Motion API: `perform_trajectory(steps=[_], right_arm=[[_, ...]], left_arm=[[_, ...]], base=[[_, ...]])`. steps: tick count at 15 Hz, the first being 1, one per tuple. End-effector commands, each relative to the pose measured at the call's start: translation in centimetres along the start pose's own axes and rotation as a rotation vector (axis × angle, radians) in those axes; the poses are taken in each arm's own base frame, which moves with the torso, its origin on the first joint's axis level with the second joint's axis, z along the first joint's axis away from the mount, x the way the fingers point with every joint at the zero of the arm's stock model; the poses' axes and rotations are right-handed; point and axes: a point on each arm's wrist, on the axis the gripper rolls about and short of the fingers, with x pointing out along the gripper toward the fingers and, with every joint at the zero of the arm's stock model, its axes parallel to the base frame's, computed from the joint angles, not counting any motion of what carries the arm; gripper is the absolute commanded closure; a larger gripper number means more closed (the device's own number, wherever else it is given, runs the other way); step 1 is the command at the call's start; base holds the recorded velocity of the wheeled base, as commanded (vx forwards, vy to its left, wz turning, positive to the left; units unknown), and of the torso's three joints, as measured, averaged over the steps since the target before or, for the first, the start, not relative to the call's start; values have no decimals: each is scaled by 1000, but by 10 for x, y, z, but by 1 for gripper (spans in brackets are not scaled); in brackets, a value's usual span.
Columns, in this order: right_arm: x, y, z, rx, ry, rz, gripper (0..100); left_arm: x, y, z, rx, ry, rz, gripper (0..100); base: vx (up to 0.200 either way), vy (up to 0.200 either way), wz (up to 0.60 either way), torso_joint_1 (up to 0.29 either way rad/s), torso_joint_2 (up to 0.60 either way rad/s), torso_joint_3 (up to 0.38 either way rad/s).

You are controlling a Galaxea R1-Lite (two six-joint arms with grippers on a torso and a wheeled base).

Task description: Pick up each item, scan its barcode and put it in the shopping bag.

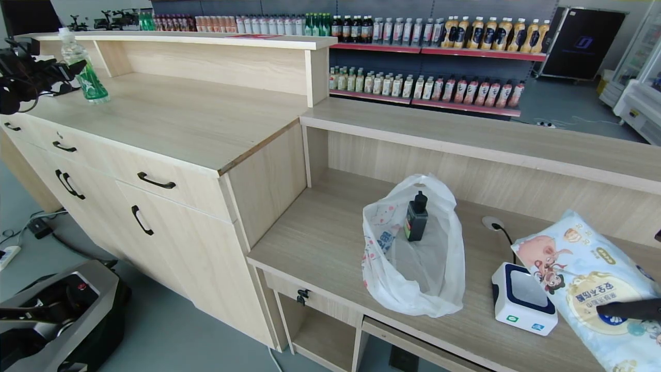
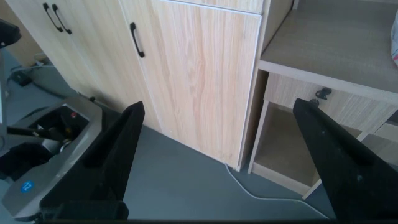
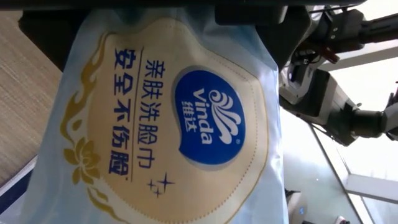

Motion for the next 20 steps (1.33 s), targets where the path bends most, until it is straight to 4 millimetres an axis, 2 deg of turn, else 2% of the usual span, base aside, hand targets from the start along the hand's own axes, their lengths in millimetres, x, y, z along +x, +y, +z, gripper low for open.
perform_trajectory(steps=[1, 9, 11, 20], right_arm=[[0, -5, -9, 11, 3, 5, 100], [0, -35, -24, 22, -8, 10, 100], [-1, -41, -22, 21, -10, 8, 100], [13, -47, -15, -13, 19, 52, 100]], left_arm=[[0, 0, 0, 0, 0, 1, 0], [0, 0, 0, 0, 1, -1, 0], [0, 0, 0, 0, 0, 1, 0], [0, 0, 0, 0, 0, 1, 0]], base=[[0, 0, 0, 0, 0, 0], [0, 0, 0, 0, 0, 0], [0, 0, 0, 0, 0, 0], [0, 0, 0, 0, 0, 0]])
